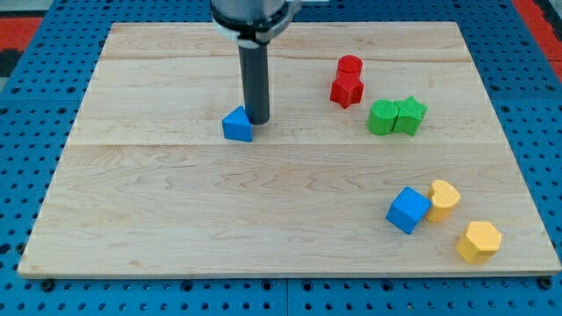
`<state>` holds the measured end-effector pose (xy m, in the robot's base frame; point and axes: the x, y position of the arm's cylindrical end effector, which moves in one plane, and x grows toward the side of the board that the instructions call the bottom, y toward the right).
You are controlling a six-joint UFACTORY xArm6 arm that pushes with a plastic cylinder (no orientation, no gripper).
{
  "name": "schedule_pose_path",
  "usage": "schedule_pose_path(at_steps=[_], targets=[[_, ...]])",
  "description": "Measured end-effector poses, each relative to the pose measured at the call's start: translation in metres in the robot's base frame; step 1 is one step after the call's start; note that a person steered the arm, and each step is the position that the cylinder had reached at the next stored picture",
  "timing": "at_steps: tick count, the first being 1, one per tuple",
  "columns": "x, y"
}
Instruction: Push the blue triangle above the blue cube
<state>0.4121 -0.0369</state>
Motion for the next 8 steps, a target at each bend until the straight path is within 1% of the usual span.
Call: schedule_pose_path(at_steps=[1,2,3,4,5,6,8], targets=[[-0.025,-0.037],[-0.057,-0.09],[-0.032,-0.115],[0.002,-0.08],[0.018,-0.052],[0.021,-0.041],[0.021,-0.04]])
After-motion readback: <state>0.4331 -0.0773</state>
